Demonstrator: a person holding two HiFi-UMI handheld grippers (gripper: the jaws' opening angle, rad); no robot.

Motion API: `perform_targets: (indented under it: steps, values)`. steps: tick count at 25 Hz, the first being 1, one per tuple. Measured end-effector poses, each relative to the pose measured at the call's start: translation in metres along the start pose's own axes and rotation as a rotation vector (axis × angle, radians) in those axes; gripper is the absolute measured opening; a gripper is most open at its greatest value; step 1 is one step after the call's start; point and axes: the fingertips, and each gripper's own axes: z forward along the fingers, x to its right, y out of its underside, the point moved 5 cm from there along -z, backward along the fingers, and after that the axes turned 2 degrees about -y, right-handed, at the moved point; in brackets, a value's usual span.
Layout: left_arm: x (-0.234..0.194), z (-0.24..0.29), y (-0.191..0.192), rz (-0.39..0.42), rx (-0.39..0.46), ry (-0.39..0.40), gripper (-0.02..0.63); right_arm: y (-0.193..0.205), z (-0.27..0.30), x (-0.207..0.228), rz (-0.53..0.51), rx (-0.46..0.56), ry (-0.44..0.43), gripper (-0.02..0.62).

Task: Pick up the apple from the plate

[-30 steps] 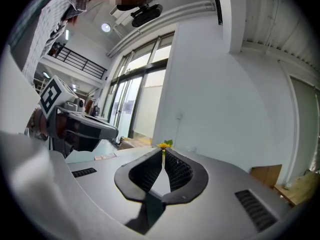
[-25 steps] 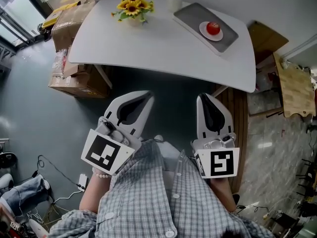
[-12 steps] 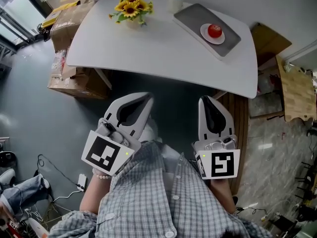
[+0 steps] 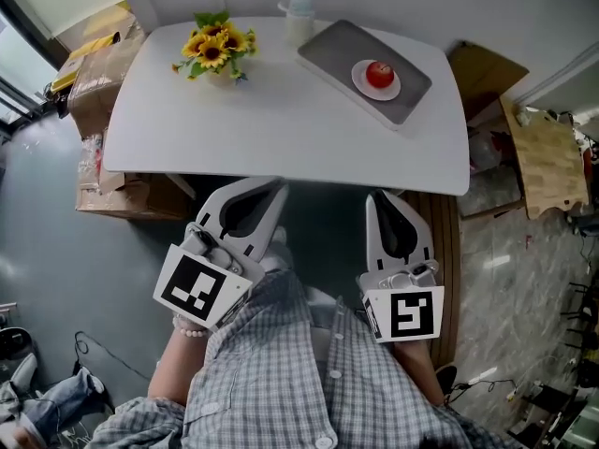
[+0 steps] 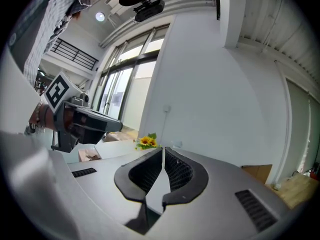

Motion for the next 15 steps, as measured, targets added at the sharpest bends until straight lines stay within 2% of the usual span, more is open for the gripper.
perform_targets:
  steps: [5,15]
  values:
    - [-0.02,0.03,-0.009,0.012,0.029,0.05,0.009,-0.003,0.019,0.018,-0.01,-0.015,0.055,0.031]
    - [-0.059,0.068,-0.011,0.009,0.014,0.117,0.009,-0.007,0.058,0.032,-0.029,-0.05,0.122,0.031]
